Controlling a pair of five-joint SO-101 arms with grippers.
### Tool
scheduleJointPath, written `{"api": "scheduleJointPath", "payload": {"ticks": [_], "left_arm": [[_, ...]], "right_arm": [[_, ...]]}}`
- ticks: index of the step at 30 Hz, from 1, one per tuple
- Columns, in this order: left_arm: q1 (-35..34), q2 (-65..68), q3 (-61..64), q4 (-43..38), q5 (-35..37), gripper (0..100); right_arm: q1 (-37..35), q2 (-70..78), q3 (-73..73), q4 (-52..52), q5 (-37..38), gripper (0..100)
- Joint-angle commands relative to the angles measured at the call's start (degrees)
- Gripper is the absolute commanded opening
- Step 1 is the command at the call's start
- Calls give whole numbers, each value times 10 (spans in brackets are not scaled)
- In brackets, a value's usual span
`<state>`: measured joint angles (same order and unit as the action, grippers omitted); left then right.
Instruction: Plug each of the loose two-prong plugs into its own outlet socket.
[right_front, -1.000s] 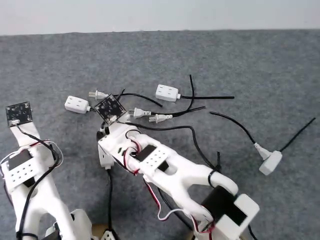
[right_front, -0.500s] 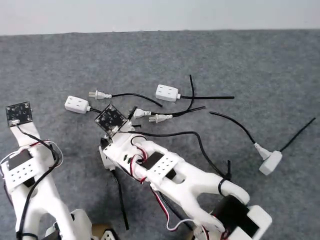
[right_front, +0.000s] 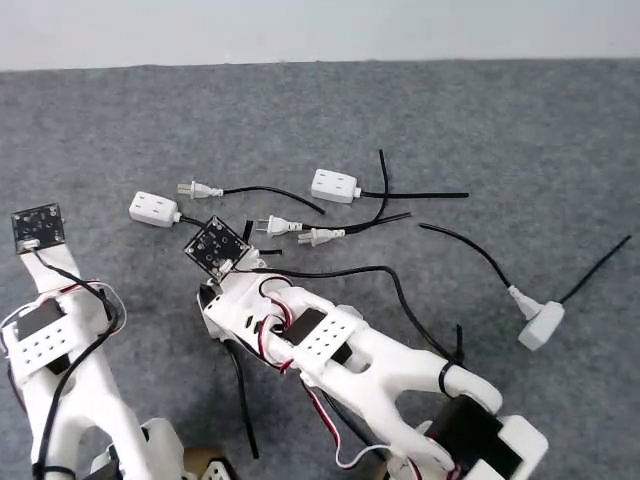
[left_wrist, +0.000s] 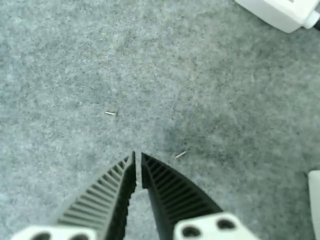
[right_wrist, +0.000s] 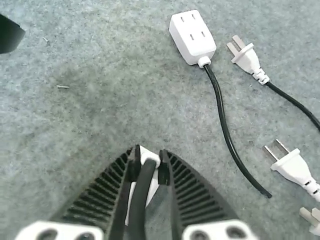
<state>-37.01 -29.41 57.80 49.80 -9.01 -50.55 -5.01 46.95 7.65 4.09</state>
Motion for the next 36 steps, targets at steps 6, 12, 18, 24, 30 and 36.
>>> {"api": "scheduleJointPath", "payload": {"ticks": [6,12,18,24,30,36], "left_arm": [[1,1,-17,-14,-8,12],[1,1,-17,-14,-8,12],[1,1,-17,-14,-8,12],[1,1,-17,-14,-8,12],[1,1,-17,-14,-8,12],[1,1,-16,-15,-9,12]], "right_arm": [[-23,6,-56,97,-68,9],[-22,7,-57,90,-75,9],[-22,29,-90,94,-91,9],[-21,102,-166,137,-91,9],[-17,127,-197,182,-88,8],[-18,129,-201,229,-65,8]]}}
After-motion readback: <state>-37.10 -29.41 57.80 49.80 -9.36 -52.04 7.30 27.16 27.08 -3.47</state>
